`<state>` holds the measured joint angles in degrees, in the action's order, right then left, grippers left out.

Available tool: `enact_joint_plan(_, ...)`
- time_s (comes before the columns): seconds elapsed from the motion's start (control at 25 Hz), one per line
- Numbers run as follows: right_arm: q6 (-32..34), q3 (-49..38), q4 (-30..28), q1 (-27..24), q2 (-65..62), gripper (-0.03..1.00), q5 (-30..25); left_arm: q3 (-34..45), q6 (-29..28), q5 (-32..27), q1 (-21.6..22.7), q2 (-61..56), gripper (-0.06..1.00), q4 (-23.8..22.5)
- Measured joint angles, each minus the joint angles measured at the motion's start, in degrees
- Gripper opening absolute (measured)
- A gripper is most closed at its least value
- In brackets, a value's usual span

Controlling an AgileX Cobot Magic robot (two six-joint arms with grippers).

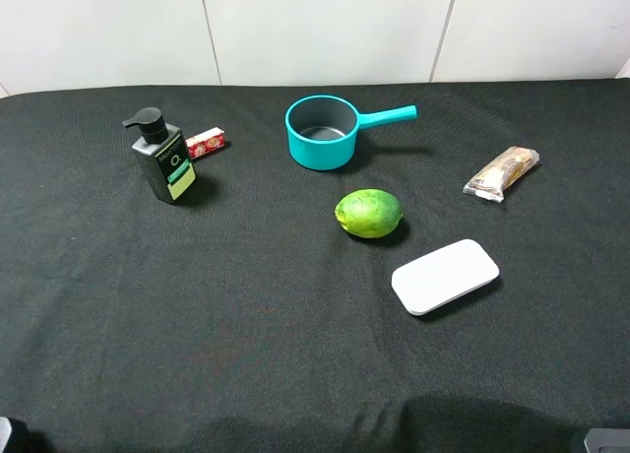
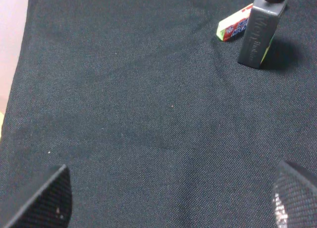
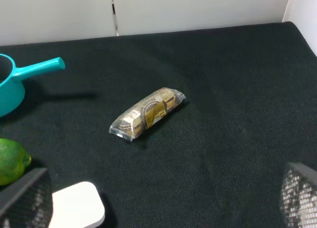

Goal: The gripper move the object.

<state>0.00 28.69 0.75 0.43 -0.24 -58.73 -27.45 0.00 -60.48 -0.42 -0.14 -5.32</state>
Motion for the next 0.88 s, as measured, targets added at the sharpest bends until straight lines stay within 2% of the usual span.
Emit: enact_joint_plan(0.88, 0.00, 0.00, 0.04, 0.00, 0.00, 0.69, 0.00, 0.00, -0.30, 0.00, 0.00, 0.00, 0.80, 0.00)
